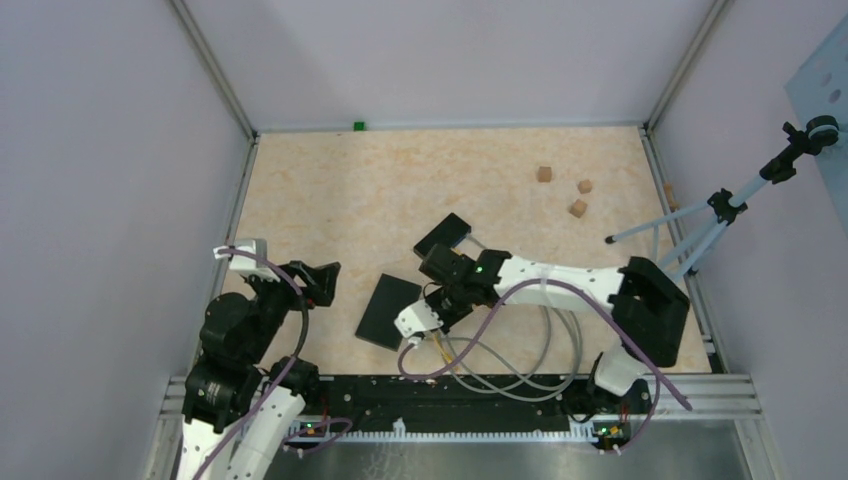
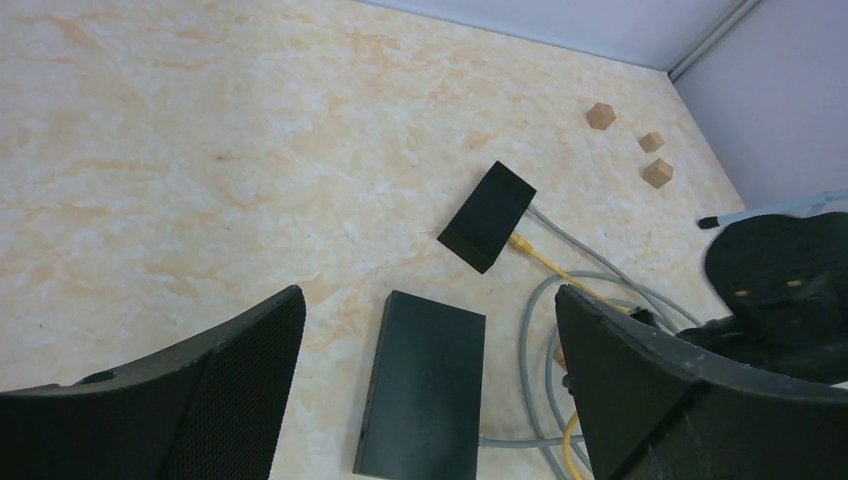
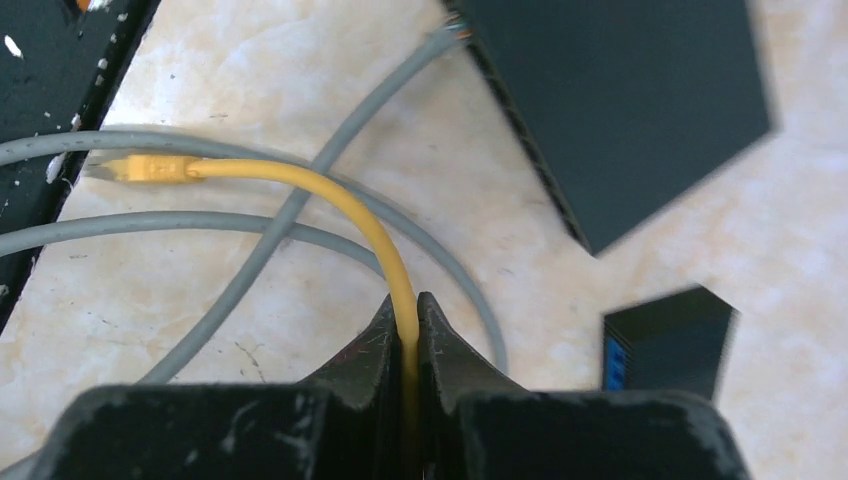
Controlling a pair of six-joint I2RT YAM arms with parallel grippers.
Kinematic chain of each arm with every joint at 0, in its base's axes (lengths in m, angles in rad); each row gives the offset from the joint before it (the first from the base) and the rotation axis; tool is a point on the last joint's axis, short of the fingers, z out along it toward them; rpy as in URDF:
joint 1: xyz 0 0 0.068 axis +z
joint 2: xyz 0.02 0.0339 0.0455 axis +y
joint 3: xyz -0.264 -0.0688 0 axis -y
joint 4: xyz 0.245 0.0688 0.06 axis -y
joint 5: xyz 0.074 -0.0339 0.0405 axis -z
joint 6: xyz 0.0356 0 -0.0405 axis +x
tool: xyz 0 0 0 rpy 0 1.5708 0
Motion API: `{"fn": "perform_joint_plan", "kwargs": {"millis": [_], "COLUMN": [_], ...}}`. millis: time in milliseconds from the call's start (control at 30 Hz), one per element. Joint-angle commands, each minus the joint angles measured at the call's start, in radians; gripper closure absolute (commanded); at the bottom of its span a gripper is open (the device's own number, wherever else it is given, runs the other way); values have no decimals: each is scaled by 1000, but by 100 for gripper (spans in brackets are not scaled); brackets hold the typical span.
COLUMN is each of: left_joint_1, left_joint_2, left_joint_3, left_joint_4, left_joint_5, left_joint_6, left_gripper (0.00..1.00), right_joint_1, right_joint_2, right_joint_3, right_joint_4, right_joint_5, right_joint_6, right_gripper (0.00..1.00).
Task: Insert the plug into the switch port
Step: Pick up the connector from the center of the board.
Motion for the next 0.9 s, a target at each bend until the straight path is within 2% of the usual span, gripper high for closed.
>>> {"fn": "perform_joint_plan", "kwargs": {"millis": [0, 167, 300, 500, 667, 867], "left_joint_1": [2, 1, 2, 2, 2, 1], "left_joint_2": [9, 0, -5, 71, 138, 158], "left_joint_3": [24, 6, -60, -154, -243, -312], "left_joint_4": [73, 220, 393, 537, 632, 643], "left_joint_5": [77, 217, 375, 696, 895, 967], "left_joint_6": [38, 61, 55, -33, -100, -119], "left_gripper": [1, 1, 1, 1, 2, 1], "right_joint_1": [14, 2, -15, -22, -23, -23], "right_joint_2": [-211, -412, -518, -617, -683, -769], "right_joint_3": [-47, -247, -437, -634, -772, -897], "right_joint_4": [92, 426, 752, 1098, 1314, 1488], "right_joint_5": [-36, 0, 119, 294, 398, 457], "right_joint_6": [54, 241, 495, 752, 840, 872], "right_gripper": [100, 100, 100, 100, 100, 100]}}
